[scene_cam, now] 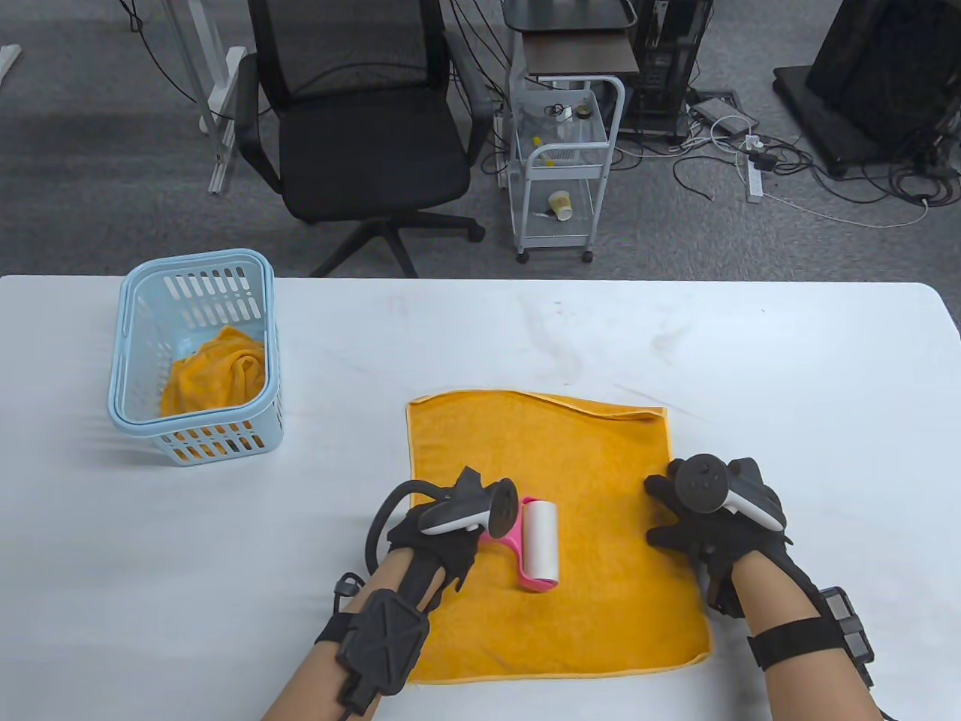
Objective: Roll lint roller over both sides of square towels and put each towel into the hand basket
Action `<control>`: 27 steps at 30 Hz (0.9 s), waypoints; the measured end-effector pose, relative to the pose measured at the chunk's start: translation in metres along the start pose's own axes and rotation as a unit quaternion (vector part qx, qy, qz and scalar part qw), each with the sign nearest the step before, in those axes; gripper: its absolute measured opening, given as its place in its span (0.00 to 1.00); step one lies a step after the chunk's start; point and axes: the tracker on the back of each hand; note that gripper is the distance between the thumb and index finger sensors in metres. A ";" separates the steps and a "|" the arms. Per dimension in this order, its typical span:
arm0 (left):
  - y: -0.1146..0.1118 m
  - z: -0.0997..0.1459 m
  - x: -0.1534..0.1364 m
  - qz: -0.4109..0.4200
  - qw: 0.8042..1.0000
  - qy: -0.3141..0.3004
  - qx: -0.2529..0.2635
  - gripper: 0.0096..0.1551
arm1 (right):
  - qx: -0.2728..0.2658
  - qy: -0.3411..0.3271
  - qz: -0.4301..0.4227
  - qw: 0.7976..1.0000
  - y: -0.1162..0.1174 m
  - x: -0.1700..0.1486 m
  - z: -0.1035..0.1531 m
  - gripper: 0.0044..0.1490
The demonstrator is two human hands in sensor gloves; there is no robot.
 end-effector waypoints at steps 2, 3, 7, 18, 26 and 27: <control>-0.001 0.006 -0.021 -0.032 0.998 0.044 0.003 0.22 | 0.000 0.000 0.000 1.000 0.000 0.000 0.000 0.52; -0.001 0.009 -0.033 -0.057 0.996 0.070 0.005 0.22 | 0.000 0.000 0.000 1.000 0.000 0.000 0.000 0.52; 0.003 0.018 -0.065 -0.081 0.989 0.122 0.006 0.22 | 0.000 0.000 0.001 1.000 0.000 0.000 0.000 0.52; 0.029 -0.025 0.019 0.091 0.992 -0.040 0.074 0.33 | 0.000 0.000 0.000 1.000 0.000 -0.001 0.001 0.52; 0.021 -0.022 -0.004 -0.088 0.988 0.096 0.078 0.26 | 0.000 0.000 0.000 1.000 0.000 -0.001 0.001 0.52; 0.021 -0.018 -0.012 -0.099 0.986 0.115 0.074 0.26 | 0.000 0.000 0.000 1.000 0.000 -0.001 0.001 0.52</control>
Point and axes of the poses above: the tracker on the back of each hand, its own x axis roughly to the thumb side, its own z axis roughly from the fingertips to the wrist, y = z × x, and after that the axes turned 4 degrees about y, right-handed
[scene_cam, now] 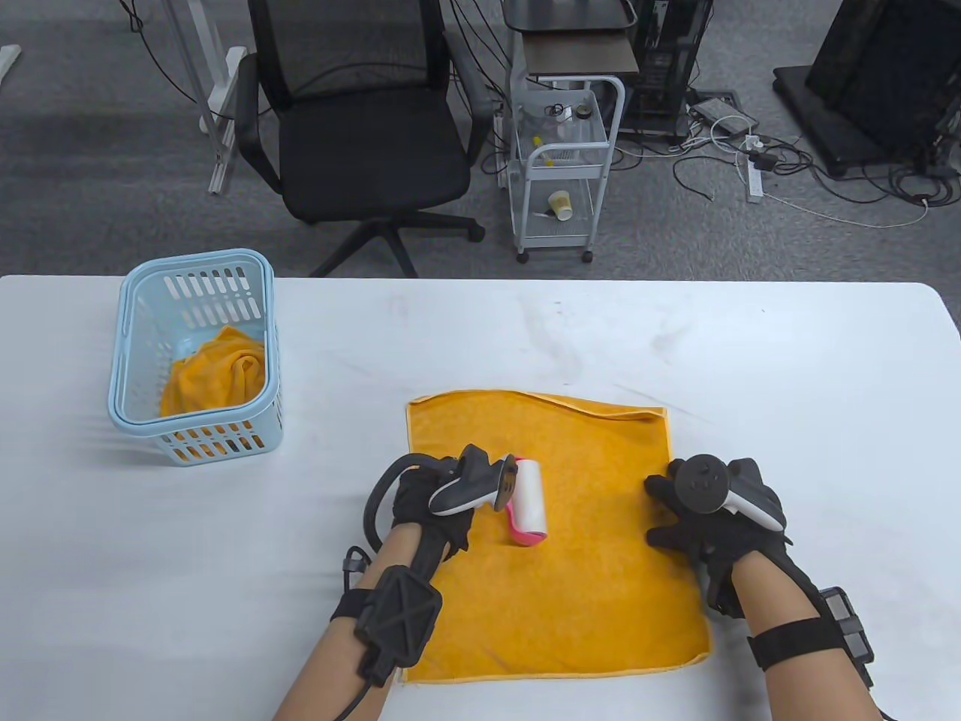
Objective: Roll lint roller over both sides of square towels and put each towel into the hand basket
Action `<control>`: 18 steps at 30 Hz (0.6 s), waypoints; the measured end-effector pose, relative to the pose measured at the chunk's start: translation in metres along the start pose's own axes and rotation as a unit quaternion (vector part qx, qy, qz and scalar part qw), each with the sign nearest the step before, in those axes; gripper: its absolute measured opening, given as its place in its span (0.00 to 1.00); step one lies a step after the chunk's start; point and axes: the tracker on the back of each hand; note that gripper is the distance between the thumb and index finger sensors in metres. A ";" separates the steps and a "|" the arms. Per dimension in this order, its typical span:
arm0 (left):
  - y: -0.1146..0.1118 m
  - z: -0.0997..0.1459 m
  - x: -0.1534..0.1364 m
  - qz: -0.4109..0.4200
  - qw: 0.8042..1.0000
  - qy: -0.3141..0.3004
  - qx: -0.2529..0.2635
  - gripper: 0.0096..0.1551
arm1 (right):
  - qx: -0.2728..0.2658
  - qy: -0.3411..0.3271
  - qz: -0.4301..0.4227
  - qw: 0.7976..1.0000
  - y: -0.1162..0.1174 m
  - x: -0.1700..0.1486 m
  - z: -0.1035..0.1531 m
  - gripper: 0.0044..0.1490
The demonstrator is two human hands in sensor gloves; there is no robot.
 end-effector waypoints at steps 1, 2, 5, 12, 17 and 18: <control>-0.003 0.003 -0.012 -0.022 0.999 0.023 -0.003 0.25 | 0.000 0.000 0.001 1.000 0.000 0.000 0.000 0.52; -0.006 0.006 -0.023 -0.050 0.998 0.046 -0.004 0.25 | 0.000 0.000 0.002 1.000 0.000 0.000 0.000 0.52; -0.012 0.012 -0.045 -0.089 0.992 0.083 -0.013 0.25 | 0.000 0.001 0.002 1.000 0.000 0.000 0.000 0.52; -0.004 0.021 -0.027 0.140 0.988 -0.059 -0.031 0.29 | 0.000 0.001 0.001 1.000 0.000 0.000 0.000 0.52; 0.012 0.027 0.040 0.183 0.970 -0.159 -0.015 0.31 | 0.000 0.001 0.000 1.000 0.000 0.000 0.000 0.52; 0.013 0.028 0.051 0.177 0.969 -0.171 -0.018 0.31 | 0.000 0.001 0.000 1.000 0.000 0.000 0.000 0.52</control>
Point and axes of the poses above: the tracker on the back of each hand, its own x axis roughly to the thumb side, its own z axis roughly from the fingertips to the wrist, y = z × x, and after that the axes turned 4 degrees about y, right-handed
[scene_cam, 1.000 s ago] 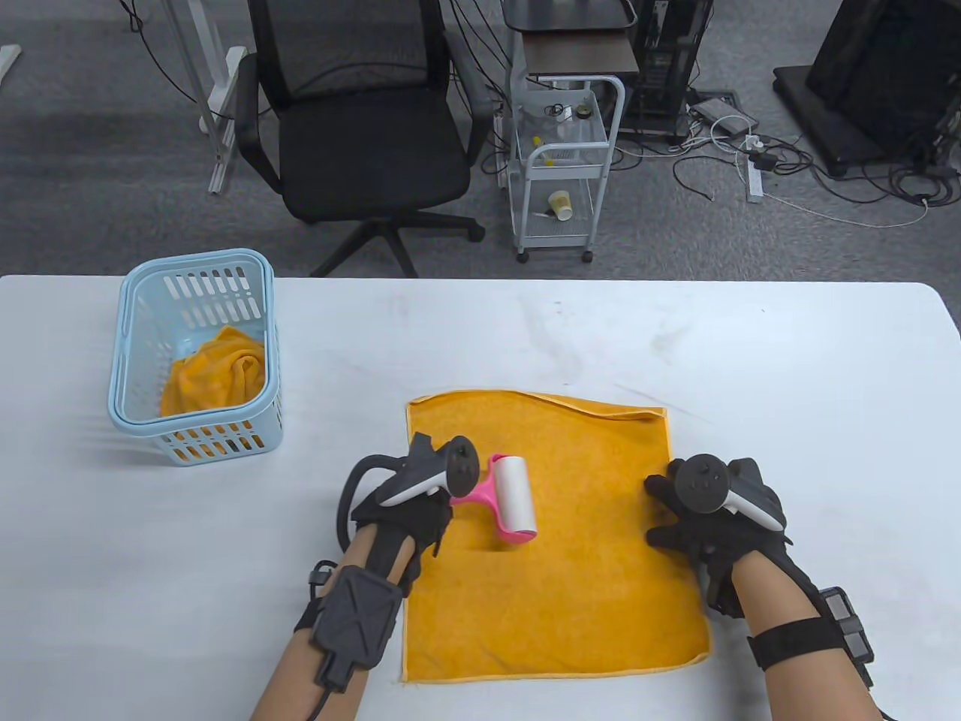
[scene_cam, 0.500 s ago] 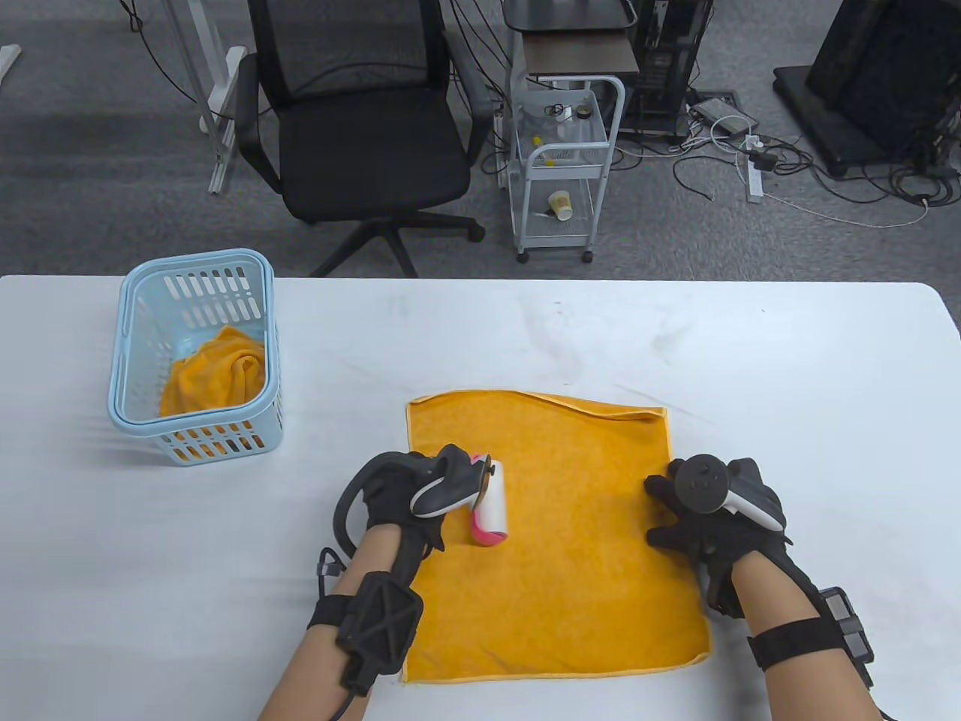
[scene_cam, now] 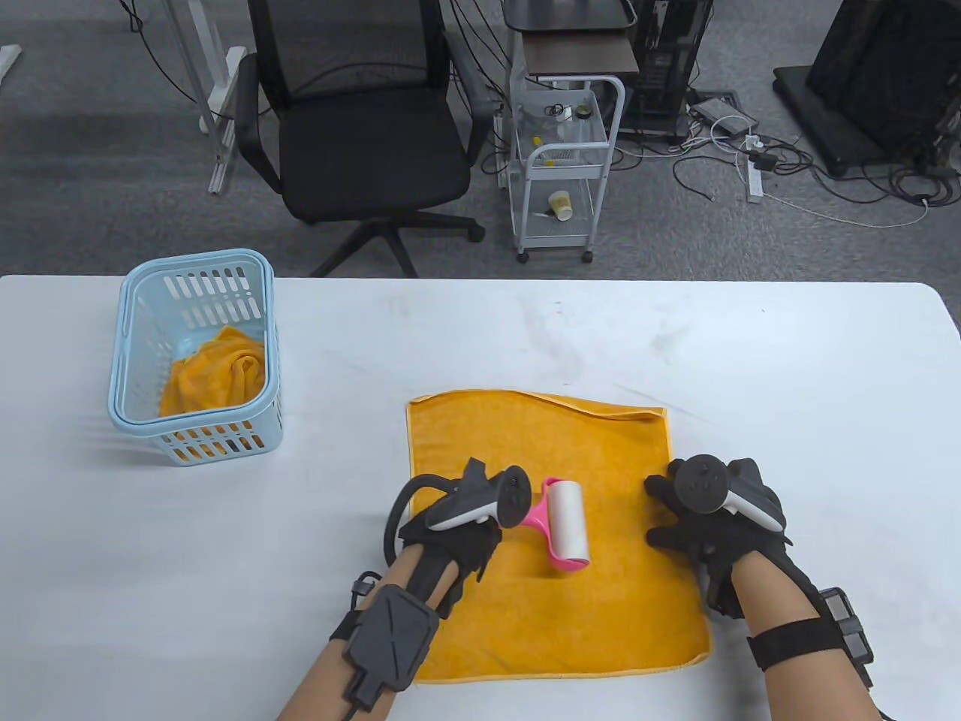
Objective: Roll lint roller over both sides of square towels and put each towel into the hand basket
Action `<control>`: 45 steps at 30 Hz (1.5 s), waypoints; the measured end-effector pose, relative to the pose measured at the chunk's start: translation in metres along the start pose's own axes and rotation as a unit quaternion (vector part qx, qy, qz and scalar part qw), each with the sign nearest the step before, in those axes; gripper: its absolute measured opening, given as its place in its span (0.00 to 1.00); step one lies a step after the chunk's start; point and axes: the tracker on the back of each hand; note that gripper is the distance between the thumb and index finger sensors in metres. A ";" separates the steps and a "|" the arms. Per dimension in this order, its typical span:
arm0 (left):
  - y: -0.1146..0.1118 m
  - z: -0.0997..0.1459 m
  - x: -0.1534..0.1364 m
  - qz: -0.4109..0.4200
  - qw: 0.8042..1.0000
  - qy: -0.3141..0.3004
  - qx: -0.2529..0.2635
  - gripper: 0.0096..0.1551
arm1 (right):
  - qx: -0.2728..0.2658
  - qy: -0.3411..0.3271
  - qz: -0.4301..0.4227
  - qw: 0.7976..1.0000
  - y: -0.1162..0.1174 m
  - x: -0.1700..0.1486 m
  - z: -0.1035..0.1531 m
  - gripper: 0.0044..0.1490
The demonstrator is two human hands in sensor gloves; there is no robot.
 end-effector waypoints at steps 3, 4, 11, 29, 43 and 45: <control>-0.008 -0.003 0.007 -0.049 0.999 0.016 -0.010 0.30 | 0.000 0.000 0.000 1.000 0.000 0.000 0.000 0.52; -0.010 -0.002 0.004 -0.078 0.996 0.029 -0.017 0.28 | 0.000 0.000 0.000 1.000 0.000 0.000 0.000 0.52; -0.010 0.030 -0.068 -0.183 0.968 0.169 -0.021 0.24 | 0.000 0.000 0.000 1.000 0.000 0.000 0.000 0.52; -0.010 0.015 0.031 -0.041 0.999 -0.021 -0.018 0.30 | 0.001 -0.001 0.003 1.000 0.000 0.001 0.000 0.52; -0.020 0.062 -0.105 -0.181 0.960 0.210 -0.038 0.25 | 0.002 -0.002 0.001 1.000 0.000 0.000 0.000 0.52; -0.016 0.067 -0.108 -0.144 0.970 0.193 -0.031 0.25 | 0.002 -0.002 0.001 1.000 0.000 0.000 0.000 0.52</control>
Point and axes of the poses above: the tracker on the back of each hand, its own x axis roughly to the thumb side, its own z axis roughly from the fingertips to the wrist, y = z × x, and after that the axes turned 4 degrees about y, right-handed
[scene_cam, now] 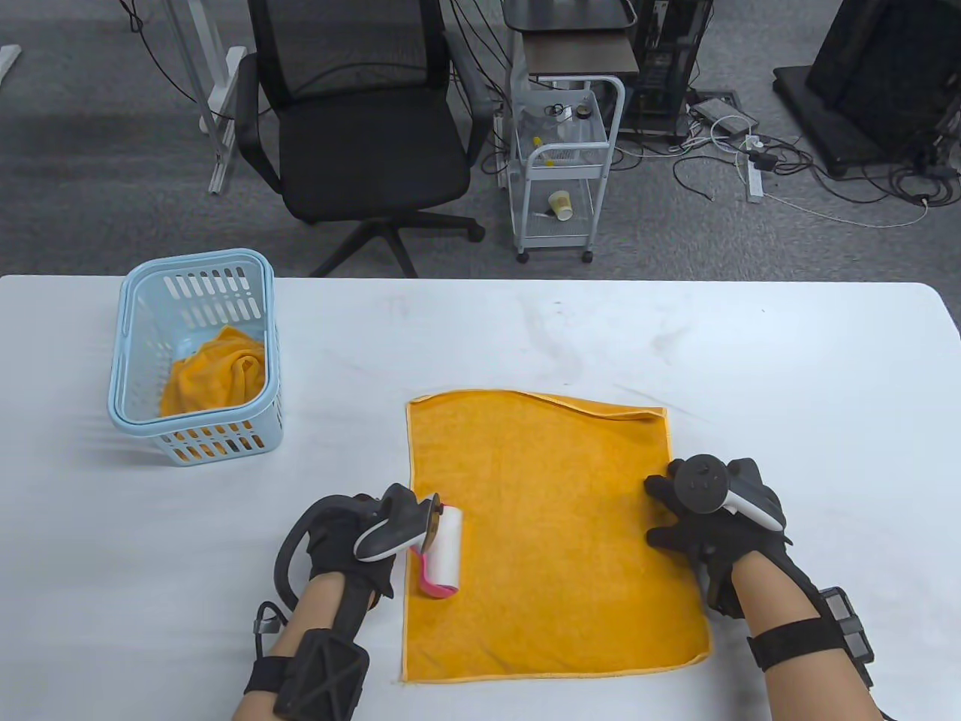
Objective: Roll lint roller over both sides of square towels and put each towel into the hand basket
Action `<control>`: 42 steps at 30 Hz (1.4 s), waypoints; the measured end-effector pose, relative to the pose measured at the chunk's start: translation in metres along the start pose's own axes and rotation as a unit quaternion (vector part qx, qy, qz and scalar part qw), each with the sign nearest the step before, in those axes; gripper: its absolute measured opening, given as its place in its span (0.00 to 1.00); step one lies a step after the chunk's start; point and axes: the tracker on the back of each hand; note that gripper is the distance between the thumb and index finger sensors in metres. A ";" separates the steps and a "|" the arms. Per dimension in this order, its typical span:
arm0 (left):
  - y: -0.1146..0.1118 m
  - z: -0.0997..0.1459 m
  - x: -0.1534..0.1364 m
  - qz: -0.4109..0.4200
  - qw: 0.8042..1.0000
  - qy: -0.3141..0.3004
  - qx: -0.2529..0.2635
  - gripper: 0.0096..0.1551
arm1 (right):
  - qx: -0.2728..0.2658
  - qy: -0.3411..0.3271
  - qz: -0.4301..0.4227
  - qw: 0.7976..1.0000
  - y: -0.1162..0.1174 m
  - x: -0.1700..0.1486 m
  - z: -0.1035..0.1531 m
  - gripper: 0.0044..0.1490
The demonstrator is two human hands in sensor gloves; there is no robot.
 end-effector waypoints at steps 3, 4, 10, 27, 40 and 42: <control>0.008 0.007 0.018 0.091 0.993 -0.070 0.002 0.27 | 0.000 0.000 -0.001 1.000 0.000 0.000 0.000 0.52; 0.015 0.011 0.033 0.113 0.988 -0.107 0.006 0.28 | 0.000 0.000 -0.001 1.000 0.000 0.000 0.000 0.52; 0.034 0.038 0.126 0.101 0.963 -0.248 0.026 0.29 | -0.001 0.001 -0.002 1.000 0.000 0.000 0.000 0.52; -0.023 0.003 0.002 -0.031 1.000 0.001 -0.003 0.22 | 0.001 0.001 -0.006 1.000 0.000 -0.001 0.000 0.52; -0.047 -0.008 -0.032 0.153 0.987 -0.054 0.011 0.24 | 0.003 0.002 -0.019 1.000 0.000 -0.002 0.000 0.53; -0.047 -0.008 -0.041 0.192 0.980 -0.051 0.022 0.25 | 0.004 0.001 -0.020 1.000 0.000 -0.002 0.000 0.53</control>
Point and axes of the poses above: the tracker on the back of each hand, its own x axis roughly to the thumb side, its own z axis roughly from the fingertips to the wrist, y = z × x, and after that the axes turned 4 degrees about y, right-handed
